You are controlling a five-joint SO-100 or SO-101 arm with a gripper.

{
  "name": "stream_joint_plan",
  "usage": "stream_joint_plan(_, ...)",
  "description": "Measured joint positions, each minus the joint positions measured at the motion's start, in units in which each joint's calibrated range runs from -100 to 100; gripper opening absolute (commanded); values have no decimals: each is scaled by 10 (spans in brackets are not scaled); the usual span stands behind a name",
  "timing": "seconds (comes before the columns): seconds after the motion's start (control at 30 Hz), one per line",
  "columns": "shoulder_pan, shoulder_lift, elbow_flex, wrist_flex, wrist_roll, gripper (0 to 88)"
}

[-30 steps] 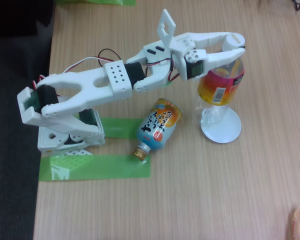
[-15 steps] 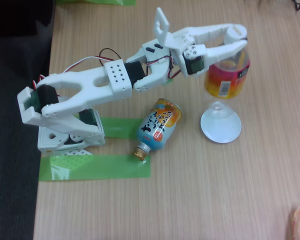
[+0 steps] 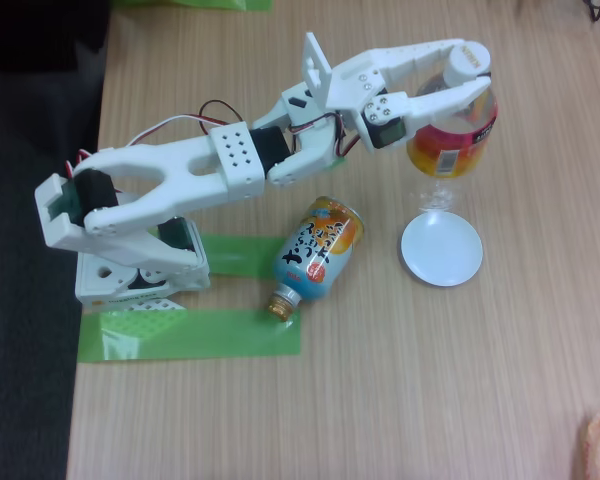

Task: Pick up the plastic bottle and stand it up on the white place

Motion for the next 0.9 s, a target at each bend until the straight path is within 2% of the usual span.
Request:
stream_joint_plan(0.2,-1,20,1,-3,0,58)
stream_joint_plan(0.53,46,104,1,-6,-1,58)
stream_joint_plan(0.9,58,111,-37,-6,-1,58)
